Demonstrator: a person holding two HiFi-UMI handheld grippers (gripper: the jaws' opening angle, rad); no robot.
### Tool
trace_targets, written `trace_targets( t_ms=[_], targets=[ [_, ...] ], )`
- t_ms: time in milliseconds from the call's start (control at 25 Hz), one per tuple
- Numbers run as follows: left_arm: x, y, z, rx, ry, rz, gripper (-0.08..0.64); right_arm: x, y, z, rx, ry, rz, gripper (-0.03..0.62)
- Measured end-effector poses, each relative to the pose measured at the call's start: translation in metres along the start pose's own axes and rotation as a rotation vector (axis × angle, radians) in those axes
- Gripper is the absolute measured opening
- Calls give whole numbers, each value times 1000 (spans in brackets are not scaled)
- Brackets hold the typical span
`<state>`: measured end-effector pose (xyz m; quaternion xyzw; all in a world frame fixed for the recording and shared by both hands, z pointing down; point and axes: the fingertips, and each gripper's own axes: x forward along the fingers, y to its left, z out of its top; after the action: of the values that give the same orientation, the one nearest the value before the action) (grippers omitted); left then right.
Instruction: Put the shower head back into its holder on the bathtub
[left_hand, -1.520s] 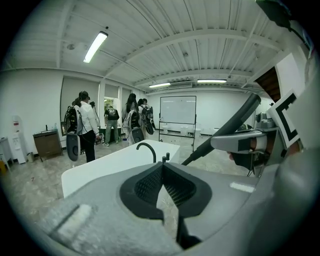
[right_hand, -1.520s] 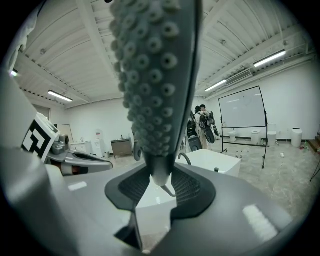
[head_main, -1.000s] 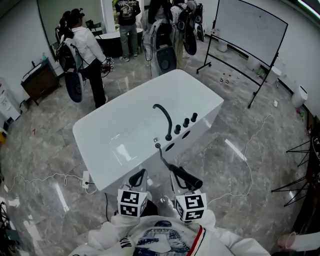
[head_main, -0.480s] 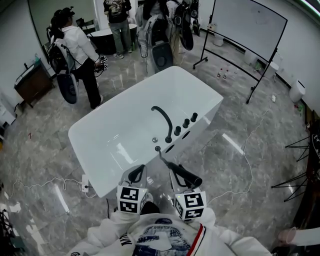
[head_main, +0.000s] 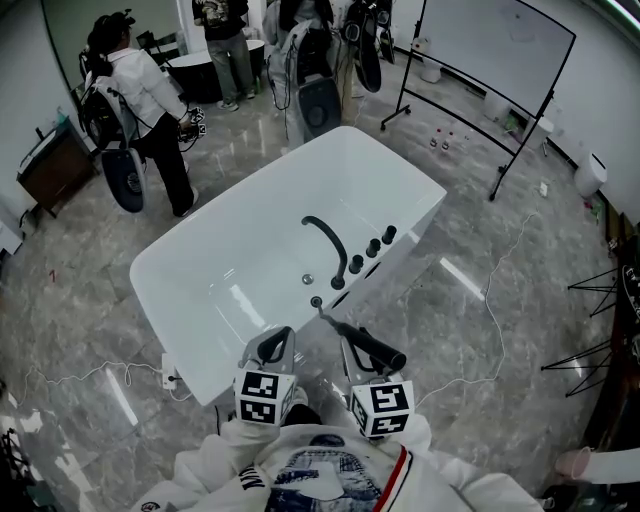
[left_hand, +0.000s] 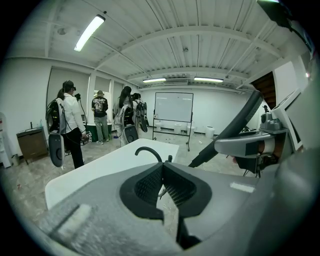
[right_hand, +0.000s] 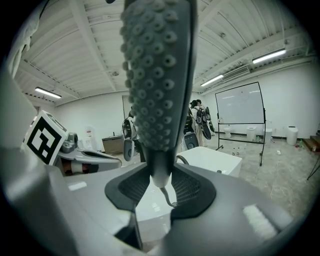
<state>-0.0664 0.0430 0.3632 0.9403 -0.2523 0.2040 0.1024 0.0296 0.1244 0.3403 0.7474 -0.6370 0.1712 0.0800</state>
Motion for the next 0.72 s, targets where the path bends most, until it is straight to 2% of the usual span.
trace_targets(
  t_ms=[720],
  targets=[
    [48,72,1,-42,23,-73,6,77,-6,7,12,66,-110,137]
  ],
)
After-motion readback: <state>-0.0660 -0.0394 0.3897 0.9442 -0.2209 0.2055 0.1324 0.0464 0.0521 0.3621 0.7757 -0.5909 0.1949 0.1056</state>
